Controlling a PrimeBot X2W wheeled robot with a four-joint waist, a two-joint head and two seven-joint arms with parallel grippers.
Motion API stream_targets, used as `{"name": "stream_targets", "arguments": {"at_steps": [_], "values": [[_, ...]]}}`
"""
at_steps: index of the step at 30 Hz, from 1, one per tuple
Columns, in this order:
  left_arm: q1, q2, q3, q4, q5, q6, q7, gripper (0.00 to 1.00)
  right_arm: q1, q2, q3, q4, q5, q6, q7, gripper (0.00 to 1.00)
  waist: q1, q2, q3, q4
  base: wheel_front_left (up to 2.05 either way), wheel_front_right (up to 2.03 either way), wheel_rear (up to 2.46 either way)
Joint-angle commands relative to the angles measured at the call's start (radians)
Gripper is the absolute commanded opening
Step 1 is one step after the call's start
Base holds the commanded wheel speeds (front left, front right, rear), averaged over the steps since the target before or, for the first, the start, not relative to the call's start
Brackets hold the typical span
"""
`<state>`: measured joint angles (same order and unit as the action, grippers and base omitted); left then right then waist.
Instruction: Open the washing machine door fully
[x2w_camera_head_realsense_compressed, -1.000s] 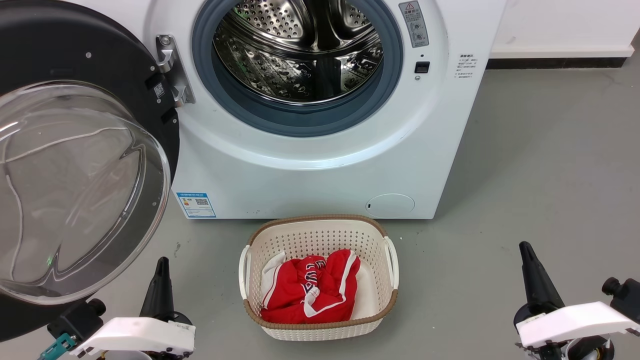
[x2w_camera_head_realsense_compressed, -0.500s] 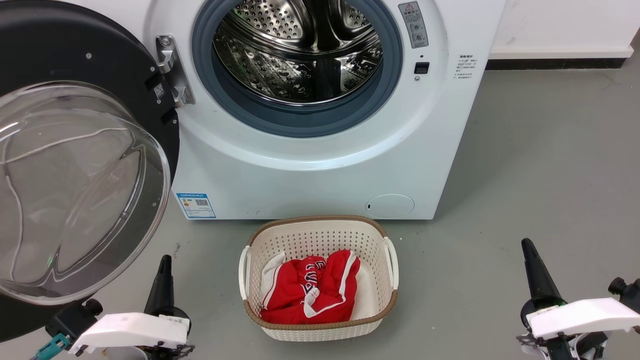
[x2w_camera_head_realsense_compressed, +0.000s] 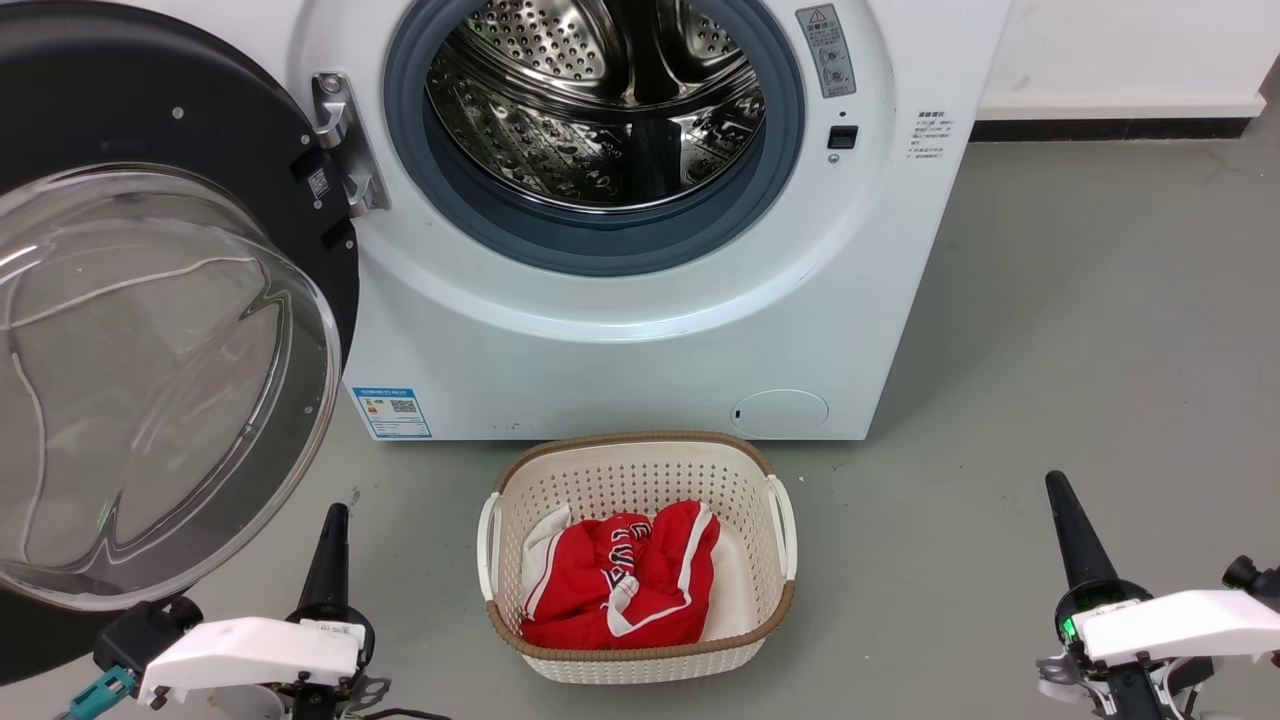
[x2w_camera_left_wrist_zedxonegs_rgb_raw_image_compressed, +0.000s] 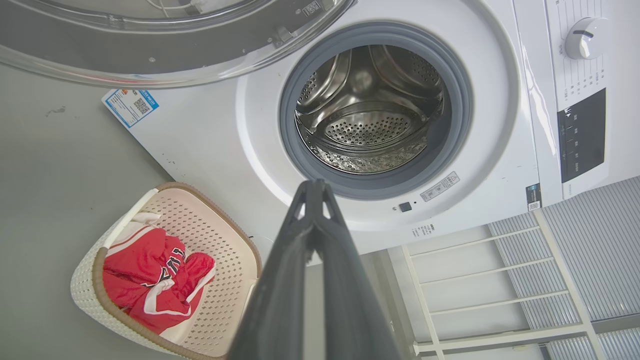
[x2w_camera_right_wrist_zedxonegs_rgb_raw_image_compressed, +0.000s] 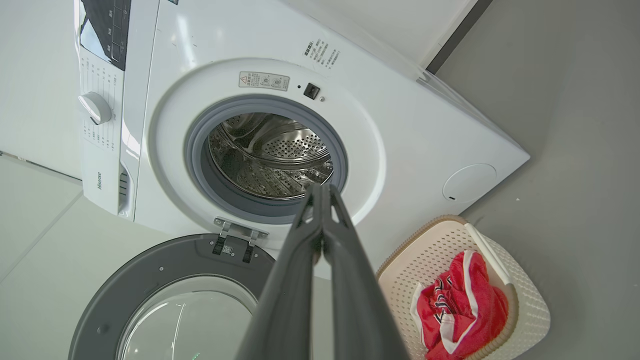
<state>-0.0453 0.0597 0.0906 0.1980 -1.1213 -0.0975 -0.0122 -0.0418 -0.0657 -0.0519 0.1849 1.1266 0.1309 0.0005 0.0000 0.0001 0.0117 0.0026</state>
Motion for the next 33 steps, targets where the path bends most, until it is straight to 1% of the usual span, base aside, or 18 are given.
{"name": "stream_targets", "arguments": {"at_steps": [1,4,5,7,33], "values": [[-0.023,0.001,0.003,-0.005,-0.022,-0.007,0.005,0.00,-0.024,-0.007,-0.003,-0.005,0.023,0.000,0.003,0.00,0.0000,-0.0001,0.000,0.000,0.00,0.00,0.00],[-0.027,0.001,0.005,-0.001,-0.052,-0.009,0.012,0.00,-0.027,-0.007,-0.005,-0.001,0.055,0.000,0.009,0.00,0.0000,-0.0001,-0.001,0.000,0.00,0.00,0.00],[-0.032,0.000,0.006,0.003,-0.091,-0.010,0.023,0.00,-0.030,-0.007,-0.008,0.005,0.094,0.000,0.018,0.00,0.0000,-0.0001,-0.001,0.000,0.00,0.00,0.00],[-0.034,-0.001,0.007,0.005,-0.110,-0.011,0.028,0.00,-0.032,-0.007,-0.010,0.007,0.115,0.000,0.020,0.00,0.0000,-0.0001,-0.001,0.000,0.00,0.00,0.00],[-0.053,-0.006,0.018,0.030,-0.330,-0.027,0.087,0.00,-0.054,-0.004,-0.027,0.037,0.338,0.000,0.064,0.00,0.0000,-0.0001,-0.005,-0.002,0.00,0.00,0.00]]}}
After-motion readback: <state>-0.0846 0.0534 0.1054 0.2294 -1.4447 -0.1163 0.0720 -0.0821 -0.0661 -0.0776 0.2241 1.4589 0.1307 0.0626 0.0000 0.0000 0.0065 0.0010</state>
